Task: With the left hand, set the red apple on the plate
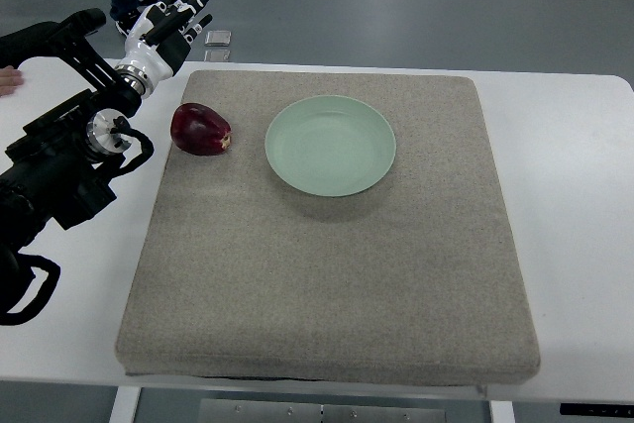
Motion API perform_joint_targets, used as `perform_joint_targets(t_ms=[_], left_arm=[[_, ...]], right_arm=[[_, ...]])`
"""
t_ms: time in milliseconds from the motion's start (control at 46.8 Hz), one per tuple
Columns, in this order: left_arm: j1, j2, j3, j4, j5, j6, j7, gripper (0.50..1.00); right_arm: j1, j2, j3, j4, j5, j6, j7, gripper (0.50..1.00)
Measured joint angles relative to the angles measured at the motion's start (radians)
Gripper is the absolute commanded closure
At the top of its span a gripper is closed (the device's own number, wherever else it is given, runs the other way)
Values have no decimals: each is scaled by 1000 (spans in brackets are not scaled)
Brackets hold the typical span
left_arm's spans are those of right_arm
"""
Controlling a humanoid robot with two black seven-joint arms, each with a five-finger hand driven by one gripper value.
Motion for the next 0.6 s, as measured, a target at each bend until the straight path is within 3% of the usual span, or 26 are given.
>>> perform_joint_targets(t_ms=[598], left_arm=[[0, 10, -2, -11, -1, 0, -17, 504]], right_arm=[[0, 0, 0, 0, 0, 0, 0, 570]])
